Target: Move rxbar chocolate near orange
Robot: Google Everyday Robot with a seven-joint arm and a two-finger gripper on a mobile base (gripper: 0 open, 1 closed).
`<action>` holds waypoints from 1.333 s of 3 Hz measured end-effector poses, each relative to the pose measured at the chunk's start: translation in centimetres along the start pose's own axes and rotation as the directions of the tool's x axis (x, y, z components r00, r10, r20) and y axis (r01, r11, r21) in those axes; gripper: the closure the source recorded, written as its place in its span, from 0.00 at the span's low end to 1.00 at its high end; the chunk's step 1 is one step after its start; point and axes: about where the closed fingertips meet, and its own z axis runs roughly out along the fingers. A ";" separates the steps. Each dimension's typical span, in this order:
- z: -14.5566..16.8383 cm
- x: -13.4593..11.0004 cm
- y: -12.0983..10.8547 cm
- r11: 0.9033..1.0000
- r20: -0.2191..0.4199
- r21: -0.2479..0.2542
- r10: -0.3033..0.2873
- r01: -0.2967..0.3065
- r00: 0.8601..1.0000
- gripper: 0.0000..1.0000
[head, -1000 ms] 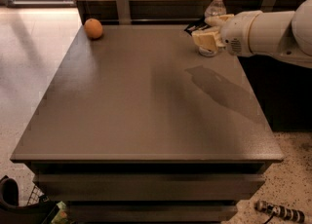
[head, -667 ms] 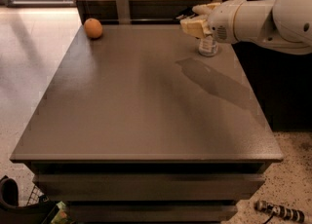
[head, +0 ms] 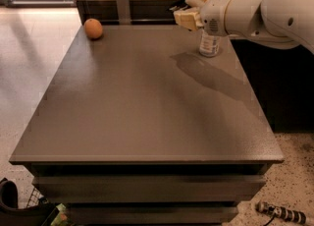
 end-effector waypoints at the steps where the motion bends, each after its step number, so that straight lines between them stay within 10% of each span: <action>1: 1.0 -0.3 -0.2 1.000 -0.006 -0.023 -0.008 0.008 1.000 1.00; 4: 15.5 0.0 -1.2 0.974 -0.033 -0.226 -0.040 0.032 0.999 1.00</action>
Offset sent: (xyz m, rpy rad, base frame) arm 0.1007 0.0582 -0.0035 -0.0600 0.0302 0.2071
